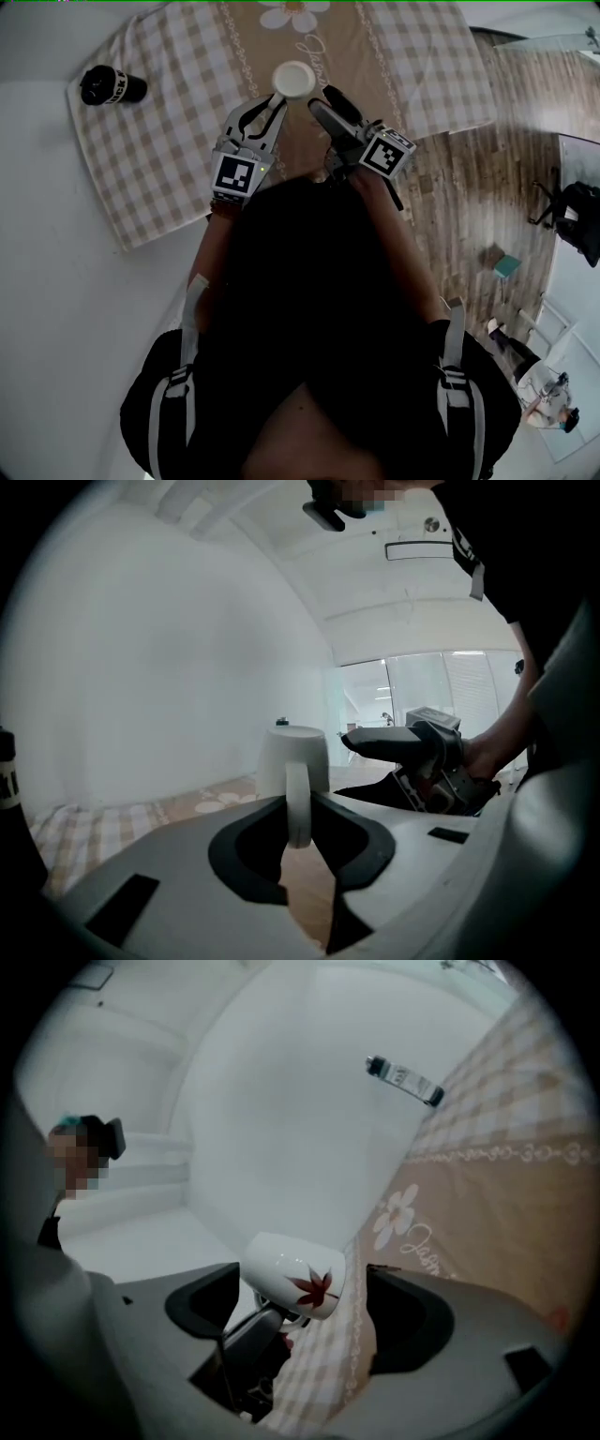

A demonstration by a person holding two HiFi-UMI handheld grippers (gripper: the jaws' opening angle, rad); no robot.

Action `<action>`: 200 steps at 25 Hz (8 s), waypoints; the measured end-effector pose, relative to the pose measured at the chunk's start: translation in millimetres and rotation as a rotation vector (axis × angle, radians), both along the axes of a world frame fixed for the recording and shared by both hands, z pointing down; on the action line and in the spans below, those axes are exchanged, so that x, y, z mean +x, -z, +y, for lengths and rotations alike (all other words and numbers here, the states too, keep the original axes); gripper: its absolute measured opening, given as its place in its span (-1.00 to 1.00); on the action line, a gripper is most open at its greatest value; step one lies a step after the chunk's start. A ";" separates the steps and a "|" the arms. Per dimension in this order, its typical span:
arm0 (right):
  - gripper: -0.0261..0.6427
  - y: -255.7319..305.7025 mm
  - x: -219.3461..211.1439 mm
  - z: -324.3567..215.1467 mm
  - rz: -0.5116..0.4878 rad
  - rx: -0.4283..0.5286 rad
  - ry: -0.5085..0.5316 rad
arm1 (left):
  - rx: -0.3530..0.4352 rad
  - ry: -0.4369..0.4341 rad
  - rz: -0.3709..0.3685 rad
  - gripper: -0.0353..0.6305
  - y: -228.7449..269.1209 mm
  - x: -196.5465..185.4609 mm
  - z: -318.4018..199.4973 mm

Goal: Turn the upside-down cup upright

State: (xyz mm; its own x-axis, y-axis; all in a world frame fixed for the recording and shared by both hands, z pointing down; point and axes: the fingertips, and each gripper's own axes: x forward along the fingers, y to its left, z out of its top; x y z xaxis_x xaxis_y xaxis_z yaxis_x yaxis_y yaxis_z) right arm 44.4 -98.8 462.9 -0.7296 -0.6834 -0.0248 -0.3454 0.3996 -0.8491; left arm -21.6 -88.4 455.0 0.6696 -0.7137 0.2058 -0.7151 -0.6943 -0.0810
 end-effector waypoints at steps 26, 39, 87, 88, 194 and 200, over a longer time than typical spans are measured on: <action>-0.60 30.4 -7.4 11.5 -0.156 0.188 0.213 | -0.337 -0.228 0.599 -0.68 19.6 1.1 5.7; -0.83 74.5 -18.3 33.2 -0.245 0.389 0.339 | -0.446 -0.417 0.806 -0.67 34.8 2.7 16.9; -0.84 15.8 -48.7 100.9 0.523 0.634 0.887 | -0.225 -0.634 0.052 0.20 -15.3 22.2 59.1; -0.84 15.7 -49.2 100.0 0.552 0.646 0.899 | -0.216 -0.632 0.030 0.20 -17.4 23.0 58.0; -0.81 -65.4 -42.1 72.3 1.253 0.714 1.295 | -0.288 -0.369 -0.178 0.17 -120.8 55.3 22.8; -0.80 -65.8 -41.8 72.2 1.244 0.706 1.290 | -0.291 -0.366 -0.179 0.17 -120.7 55.6 22.8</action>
